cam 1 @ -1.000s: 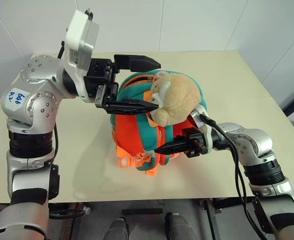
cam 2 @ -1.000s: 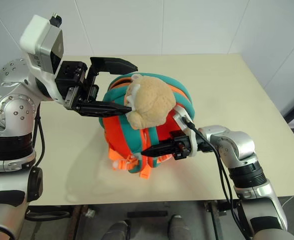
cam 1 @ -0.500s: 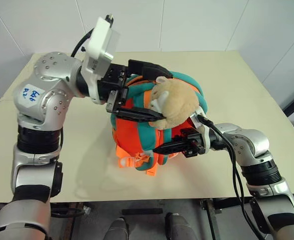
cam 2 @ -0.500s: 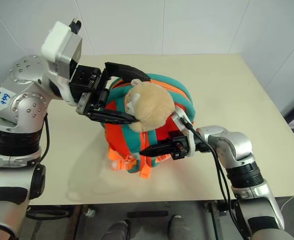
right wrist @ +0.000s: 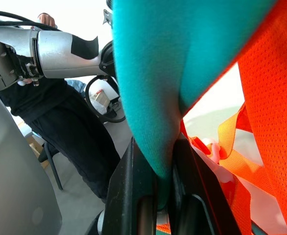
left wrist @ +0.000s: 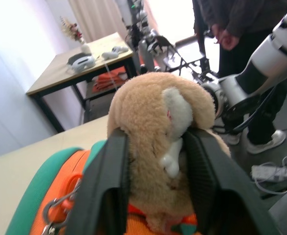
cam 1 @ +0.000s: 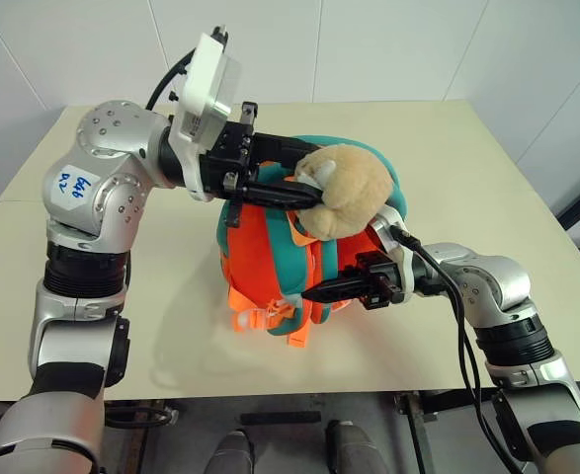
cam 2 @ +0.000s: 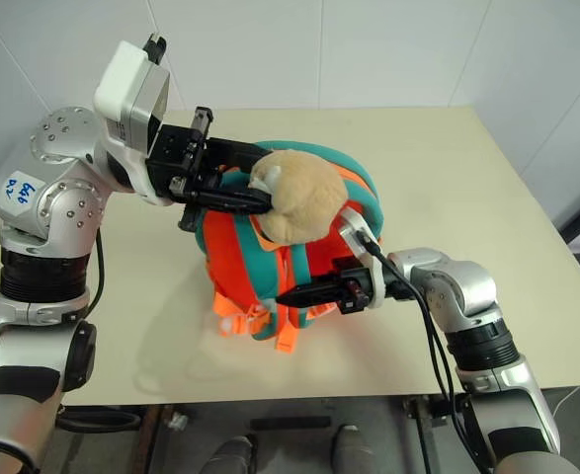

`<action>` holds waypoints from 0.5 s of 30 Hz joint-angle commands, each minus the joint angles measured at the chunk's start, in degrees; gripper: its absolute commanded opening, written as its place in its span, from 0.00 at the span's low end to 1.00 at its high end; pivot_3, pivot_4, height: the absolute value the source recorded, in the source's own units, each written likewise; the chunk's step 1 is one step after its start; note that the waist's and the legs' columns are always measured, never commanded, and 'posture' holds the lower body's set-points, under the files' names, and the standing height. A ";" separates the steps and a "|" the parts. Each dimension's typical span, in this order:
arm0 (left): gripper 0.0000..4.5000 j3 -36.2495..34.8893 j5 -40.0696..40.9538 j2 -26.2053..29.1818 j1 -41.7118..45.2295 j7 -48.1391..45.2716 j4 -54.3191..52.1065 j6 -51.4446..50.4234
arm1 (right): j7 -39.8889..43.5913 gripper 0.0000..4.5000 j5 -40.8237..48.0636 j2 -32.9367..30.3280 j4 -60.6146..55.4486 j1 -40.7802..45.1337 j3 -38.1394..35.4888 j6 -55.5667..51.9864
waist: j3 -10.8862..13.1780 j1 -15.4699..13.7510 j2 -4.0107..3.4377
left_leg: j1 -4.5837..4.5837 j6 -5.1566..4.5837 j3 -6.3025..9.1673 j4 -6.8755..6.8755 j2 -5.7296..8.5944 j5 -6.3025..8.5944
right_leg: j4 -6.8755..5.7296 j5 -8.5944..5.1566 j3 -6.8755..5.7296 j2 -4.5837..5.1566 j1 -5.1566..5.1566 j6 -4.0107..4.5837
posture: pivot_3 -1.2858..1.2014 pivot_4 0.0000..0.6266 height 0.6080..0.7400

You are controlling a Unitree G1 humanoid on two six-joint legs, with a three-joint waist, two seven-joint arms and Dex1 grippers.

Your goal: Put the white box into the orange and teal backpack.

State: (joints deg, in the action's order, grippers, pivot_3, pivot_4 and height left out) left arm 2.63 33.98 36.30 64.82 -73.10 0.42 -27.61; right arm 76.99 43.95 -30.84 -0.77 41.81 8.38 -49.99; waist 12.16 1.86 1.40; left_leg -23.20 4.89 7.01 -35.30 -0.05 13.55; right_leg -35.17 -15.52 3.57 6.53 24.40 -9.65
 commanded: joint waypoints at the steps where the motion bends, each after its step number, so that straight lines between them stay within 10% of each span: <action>1: 0.18 -3.95 -2.38 3.89 3.15 0.23 3.65 2.31 | -0.03 0.00 0.52 0.10 -1.73 0.28 -0.94 0.36 | 0.00 0.06 0.00 | 0.01 0.00 -0.01 0.00 0.00 0.00 | 0.00 0.00 0.00 0.00 0.00 0.00 | 0.52 0.24 1.00; 15: 0.18 -4.00 -9.39 24.58 -5.49 -7.63 19.24 3.06 | -2.84 0.00 1.69 0.27 -4.63 -2.66 -1.79 -0.36 | -0.01 1.39 0.00 | 0.18 -0.06 0.01 0.02 -0.01 -0.04 | -0.38 -0.09 0.03 -0.01 0.01 0.08 | 0.52 0.24 1.00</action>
State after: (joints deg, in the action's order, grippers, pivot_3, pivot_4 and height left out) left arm -1.29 29.50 58.70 61.27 -81.57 16.99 -26.72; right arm 73.90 44.24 -30.51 -3.14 40.06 7.79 -50.04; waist 12.15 3.25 1.40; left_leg -23.02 4.81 7.01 -35.28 -0.06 13.49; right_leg -35.56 -15.61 3.60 6.52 24.41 -9.56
